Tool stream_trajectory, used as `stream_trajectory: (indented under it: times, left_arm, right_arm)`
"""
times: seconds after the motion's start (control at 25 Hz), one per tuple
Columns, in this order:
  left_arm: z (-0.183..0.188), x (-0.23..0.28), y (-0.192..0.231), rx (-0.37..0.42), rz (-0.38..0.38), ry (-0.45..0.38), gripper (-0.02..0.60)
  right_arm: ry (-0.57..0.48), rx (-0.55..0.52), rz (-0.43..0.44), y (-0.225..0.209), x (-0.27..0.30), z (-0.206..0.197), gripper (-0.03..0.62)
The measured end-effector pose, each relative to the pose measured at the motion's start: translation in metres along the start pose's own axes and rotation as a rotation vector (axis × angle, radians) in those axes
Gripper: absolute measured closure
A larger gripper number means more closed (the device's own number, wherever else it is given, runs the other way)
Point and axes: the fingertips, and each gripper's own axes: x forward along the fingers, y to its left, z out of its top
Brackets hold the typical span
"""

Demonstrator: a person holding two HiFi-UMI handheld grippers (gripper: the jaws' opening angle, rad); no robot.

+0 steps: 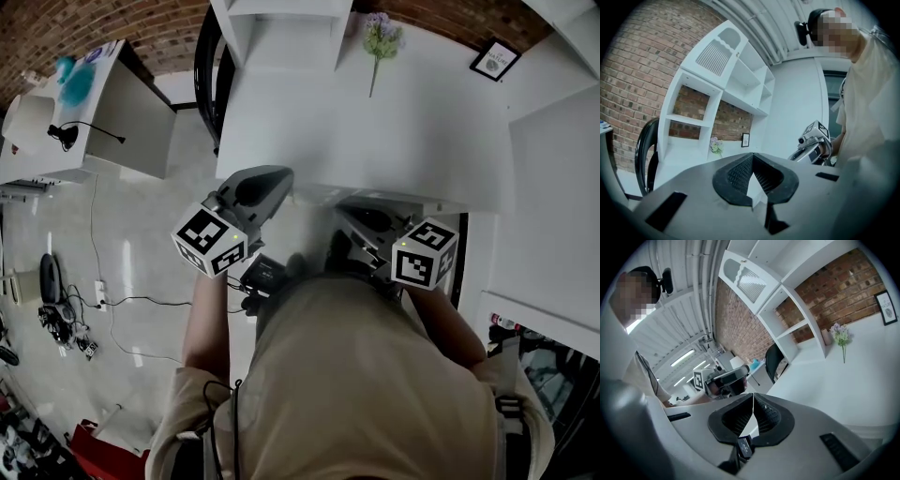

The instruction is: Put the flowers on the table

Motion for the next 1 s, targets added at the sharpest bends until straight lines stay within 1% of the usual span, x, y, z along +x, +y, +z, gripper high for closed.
stream_trajectory:
  times: [0.16,0.24,0.4,0.52,0.64,0.72,0.84,1.0]
  left_arm:
    - [-0.005,-0.008,-0.007,-0.006,-0.020,-0.005,0.572]
    - [-0.008,-0.012,-0.011,-0.012,-0.034,-0.004,0.571]
    - [-0.008,-0.020,-0.019,-0.006,-0.059,0.001,0.572]
    - [-0.011,-0.025,-0.027,0.013,-0.078,0.008,0.572]
    - [-0.018,-0.032,-0.031,0.031,-0.079,0.029,0.572]
    - [-0.025,-0.040,-0.031,0.023,-0.073,0.035,0.572]
    - [-0.030,-0.049,-0.032,-0.002,-0.076,0.022,0.572]
    - [-0.035,-0.050,-0.039,0.003,-0.093,0.028,0.572]
  right_arm:
    - [0.020,-0.041,-0.025,0.012,0.001,-0.010,0.572]
    - [0.015,-0.052,-0.034,0.017,0.001,-0.011,0.572]
    - [-0.007,-0.051,-0.054,0.025,0.001,-0.013,0.572]
    - [-0.020,-0.048,-0.066,0.032,0.002,-0.017,0.572]
    - [-0.020,-0.065,-0.071,0.041,0.004,-0.021,0.572]
    - [-0.010,-0.075,-0.077,0.047,0.006,-0.026,0.572]
    - [-0.005,-0.068,-0.092,0.051,0.005,-0.034,0.572]
    - [-0.001,-0.065,-0.110,0.055,0.002,-0.043,0.572]
